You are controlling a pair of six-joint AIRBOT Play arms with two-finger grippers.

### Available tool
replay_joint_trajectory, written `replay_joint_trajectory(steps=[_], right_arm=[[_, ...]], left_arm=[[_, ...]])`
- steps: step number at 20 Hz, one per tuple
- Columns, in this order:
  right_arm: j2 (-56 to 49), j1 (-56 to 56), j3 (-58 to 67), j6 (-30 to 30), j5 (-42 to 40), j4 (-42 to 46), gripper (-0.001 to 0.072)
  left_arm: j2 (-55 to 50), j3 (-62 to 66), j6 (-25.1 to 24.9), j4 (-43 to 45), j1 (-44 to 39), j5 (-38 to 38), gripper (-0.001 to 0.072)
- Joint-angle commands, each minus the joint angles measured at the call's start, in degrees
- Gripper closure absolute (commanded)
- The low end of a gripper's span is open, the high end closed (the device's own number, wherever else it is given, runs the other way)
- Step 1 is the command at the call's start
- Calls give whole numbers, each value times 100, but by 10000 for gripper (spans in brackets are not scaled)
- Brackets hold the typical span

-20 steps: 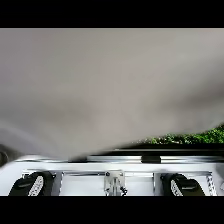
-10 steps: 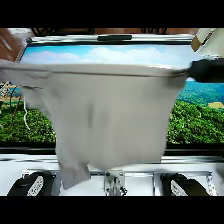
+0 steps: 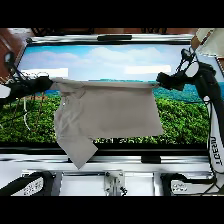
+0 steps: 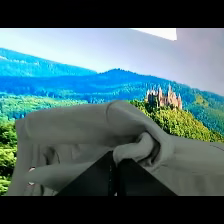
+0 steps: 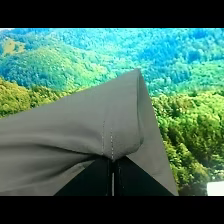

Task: Fold the shirts.

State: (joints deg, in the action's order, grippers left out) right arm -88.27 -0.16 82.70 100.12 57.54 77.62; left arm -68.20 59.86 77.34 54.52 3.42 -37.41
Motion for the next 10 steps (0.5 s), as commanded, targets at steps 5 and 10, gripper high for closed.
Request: replay_joint_trajectory(steps=[5,10], right_arm=[[-81,-50,498,-673,949,-44,206],[531,-651,619,-1010,3241,1381,207]], left_arm=[[-658,540,197,-33,546,-2328,276],[-415,507,369,1176,2144,-5427,176]])
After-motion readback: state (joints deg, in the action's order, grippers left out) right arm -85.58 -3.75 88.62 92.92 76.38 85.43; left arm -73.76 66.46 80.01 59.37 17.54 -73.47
